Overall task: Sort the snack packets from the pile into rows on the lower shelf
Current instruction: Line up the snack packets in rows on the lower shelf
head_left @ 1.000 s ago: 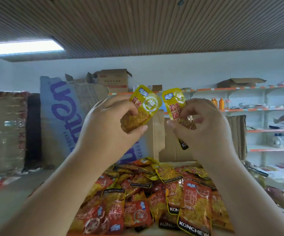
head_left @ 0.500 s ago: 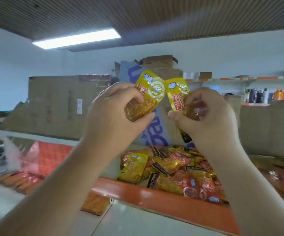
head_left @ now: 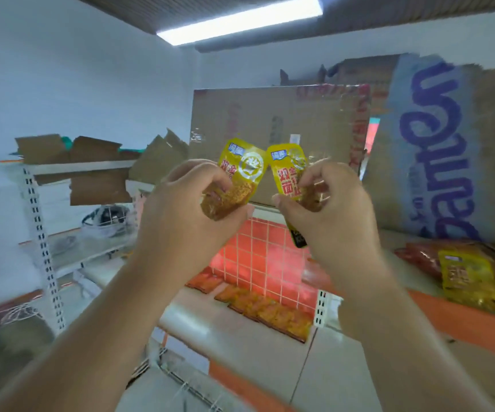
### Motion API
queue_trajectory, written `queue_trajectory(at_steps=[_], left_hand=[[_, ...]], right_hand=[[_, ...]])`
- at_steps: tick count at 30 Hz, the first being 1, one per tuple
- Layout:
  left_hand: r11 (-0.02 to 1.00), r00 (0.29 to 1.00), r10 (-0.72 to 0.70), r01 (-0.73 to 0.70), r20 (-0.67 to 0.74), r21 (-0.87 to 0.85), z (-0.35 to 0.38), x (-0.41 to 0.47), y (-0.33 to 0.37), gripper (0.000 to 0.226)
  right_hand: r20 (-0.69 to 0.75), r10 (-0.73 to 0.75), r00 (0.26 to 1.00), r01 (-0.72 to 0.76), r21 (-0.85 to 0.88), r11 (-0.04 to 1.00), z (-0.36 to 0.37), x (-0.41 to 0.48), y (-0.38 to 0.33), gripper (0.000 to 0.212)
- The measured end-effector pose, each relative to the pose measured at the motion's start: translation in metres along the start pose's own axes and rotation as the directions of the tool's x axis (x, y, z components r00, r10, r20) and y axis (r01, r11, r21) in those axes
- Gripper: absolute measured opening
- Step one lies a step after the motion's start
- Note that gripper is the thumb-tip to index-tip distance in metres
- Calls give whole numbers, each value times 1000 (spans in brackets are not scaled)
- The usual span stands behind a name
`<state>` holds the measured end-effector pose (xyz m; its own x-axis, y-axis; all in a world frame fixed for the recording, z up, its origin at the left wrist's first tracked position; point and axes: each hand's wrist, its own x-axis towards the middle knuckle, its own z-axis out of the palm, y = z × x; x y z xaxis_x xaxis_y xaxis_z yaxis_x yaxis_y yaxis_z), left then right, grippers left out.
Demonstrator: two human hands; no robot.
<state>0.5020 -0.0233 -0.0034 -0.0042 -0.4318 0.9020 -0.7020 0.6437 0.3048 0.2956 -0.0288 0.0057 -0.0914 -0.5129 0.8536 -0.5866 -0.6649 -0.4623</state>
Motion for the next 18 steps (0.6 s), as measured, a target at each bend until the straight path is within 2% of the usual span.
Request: queue_trajectory(at_steps=[5, 10, 13, 18], left_hand=[[995, 996, -84, 82, 39, 64, -17, -13, -69, 36], [989, 985, -144, 139, 101, 52, 4, -29, -121, 33], [981, 966, -192, 186, 171, 52, 33, -35, -152, 32], [955, 901, -295, 272, 318, 116, 96, -47, -209, 36]], right_hand=[[33, 77, 997, -78, 24, 997, 79, -13, 3, 35], [74, 140, 987, -144, 48, 988, 139, -26, 28, 33], [87, 169, 982, -172, 28, 985, 169, -34, 59, 32], [154, 342, 927, -338, -51, 940, 219, -53, 141, 35]])
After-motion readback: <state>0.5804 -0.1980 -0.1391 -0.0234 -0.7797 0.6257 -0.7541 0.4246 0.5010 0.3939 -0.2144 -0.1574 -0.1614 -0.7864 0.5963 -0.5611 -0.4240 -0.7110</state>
